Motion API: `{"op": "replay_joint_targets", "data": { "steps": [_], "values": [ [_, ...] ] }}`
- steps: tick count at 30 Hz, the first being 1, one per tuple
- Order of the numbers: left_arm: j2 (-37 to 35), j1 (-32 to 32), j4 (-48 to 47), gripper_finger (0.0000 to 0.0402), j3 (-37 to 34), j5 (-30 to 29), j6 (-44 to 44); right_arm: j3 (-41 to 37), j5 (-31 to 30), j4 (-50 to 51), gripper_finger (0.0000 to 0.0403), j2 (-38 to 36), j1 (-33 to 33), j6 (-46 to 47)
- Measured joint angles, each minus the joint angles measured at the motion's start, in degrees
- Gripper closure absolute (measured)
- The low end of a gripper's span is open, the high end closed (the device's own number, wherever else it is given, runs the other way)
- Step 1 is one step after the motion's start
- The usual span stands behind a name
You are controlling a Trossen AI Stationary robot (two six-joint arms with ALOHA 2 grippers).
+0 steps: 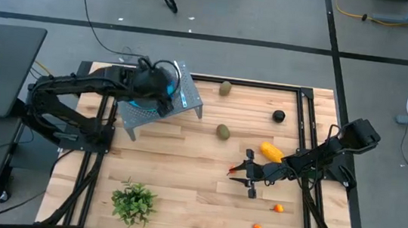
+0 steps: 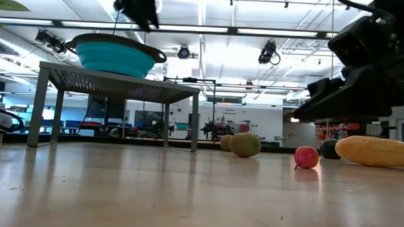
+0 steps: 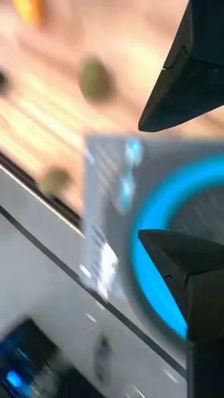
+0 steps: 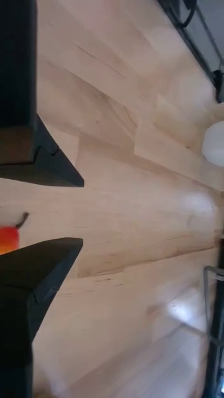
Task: Pick & Place Fruit
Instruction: Put the top orange pear into the blue strainer bowl on the shelf
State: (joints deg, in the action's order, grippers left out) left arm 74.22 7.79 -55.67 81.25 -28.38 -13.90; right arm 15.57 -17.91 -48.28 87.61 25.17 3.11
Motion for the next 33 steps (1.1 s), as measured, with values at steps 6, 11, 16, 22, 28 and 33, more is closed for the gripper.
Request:
{"op": "replay_joint_targets", "data": {
  "steps": [6,11,16,22,28,33],
  "values": [
    [1.0,-10.3,6.2,0.0133,0.0,-0.8,-2.8,0.0,-0.3,-0.9,0.0249,0.0,0.0,-3.1],
    [2.0,-18.7,7.2,0.0134,-0.8,-4.4,-6.9,0.0,-1.8,5.6,0.0246,0.0,0.0,-1.2],
    [3.4,-25.6,16.8,0.0134,-6.1,-6.6,-8.0,0.0,-4.5,7.3,0.0217,0.0,-0.1,-1.1],
    [4.8,-29.5,32.5,0.0134,-14.7,-5.2,-6.8,0.0,-5.3,6.7,0.0164,0.8,-2.0,-1.8],
    [4.7,-32.2,43.2,0.0134,-21.6,-6.6,-8.3,0.0,-2.6,6.8,0.0141,2.6,-2.8,0.3],
    [4.7,-33.6,50.4,0.0134,-26.9,-6.9,-8.7,0.0,-2.8,8.3,0.0140,3.7,-2.9,1.4]
  ]
}}
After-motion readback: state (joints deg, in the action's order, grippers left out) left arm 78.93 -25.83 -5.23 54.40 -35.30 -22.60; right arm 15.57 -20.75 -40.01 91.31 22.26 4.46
